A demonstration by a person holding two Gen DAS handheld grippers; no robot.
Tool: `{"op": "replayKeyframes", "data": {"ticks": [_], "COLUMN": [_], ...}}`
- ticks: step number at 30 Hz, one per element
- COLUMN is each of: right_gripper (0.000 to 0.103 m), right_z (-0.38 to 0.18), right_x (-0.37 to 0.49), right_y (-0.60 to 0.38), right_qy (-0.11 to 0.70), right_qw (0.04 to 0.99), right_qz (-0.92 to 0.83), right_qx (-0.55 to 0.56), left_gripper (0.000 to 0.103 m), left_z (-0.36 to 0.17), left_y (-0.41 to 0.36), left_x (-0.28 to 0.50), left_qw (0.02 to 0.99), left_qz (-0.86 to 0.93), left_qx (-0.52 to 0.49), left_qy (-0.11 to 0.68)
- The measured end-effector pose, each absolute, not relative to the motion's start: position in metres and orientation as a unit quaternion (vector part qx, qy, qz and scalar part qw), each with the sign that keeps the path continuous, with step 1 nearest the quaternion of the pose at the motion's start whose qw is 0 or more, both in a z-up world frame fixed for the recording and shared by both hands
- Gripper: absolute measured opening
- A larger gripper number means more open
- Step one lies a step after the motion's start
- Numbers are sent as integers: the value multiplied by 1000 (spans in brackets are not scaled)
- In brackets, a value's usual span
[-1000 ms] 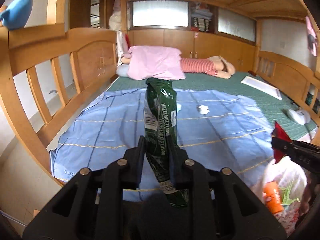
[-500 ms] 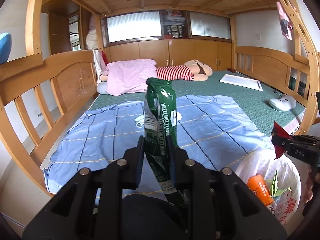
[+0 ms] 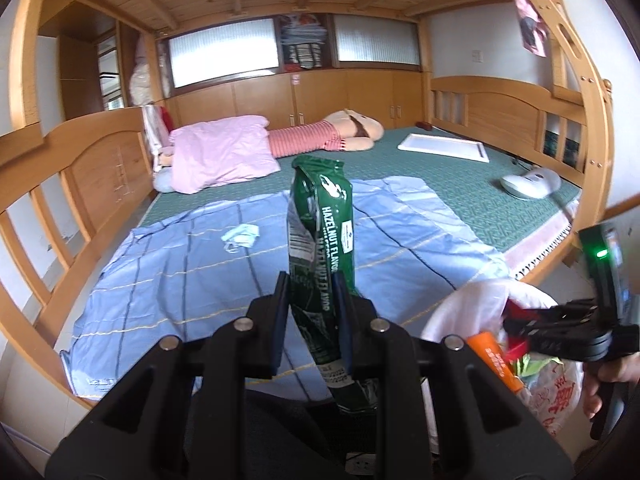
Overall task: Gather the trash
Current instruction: 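Carry both items to the white bin and open both tools to drop them, then grasp the light-blue face mask on the sheet with the right tool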
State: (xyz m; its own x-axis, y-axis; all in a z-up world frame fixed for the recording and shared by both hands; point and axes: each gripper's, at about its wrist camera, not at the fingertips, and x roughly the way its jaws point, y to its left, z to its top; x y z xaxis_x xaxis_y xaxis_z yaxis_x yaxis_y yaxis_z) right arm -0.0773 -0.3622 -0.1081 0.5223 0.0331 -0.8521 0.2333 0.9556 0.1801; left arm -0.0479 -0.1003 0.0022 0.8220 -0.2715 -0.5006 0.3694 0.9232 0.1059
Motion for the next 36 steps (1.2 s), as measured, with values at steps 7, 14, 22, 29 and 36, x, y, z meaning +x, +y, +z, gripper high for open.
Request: {"op": "replayKeyframes", "data": {"ticks": [7,14,22,29,36], "right_gripper": [63,63,64,64,63], "right_z": [-109,-86,-86,-57,-52], "right_x": [-93,-118,-96,2,180], "right_y": [-412,-450,-432,-380,-263], "right_qy": [450,388,392,416,439], "right_qw": [851,865,865,878,879], "right_qz": [-103,-165,-174,-98,55], "right_qx": [251,271,260,218,179], "left_gripper": [23,46,87,90,90], "left_z": [-19,-71,-87,-71,-115], "left_y": [-126,-177,-152,-8,113], "left_x": [-44,-34,6,117,198], "left_qw": [909,798,800,907,911], "left_qz": [-281,-463,-437,-177,-15], "left_qx": [84,72,23,-39,-81], "left_qy": [296,379,411,379,404]}}
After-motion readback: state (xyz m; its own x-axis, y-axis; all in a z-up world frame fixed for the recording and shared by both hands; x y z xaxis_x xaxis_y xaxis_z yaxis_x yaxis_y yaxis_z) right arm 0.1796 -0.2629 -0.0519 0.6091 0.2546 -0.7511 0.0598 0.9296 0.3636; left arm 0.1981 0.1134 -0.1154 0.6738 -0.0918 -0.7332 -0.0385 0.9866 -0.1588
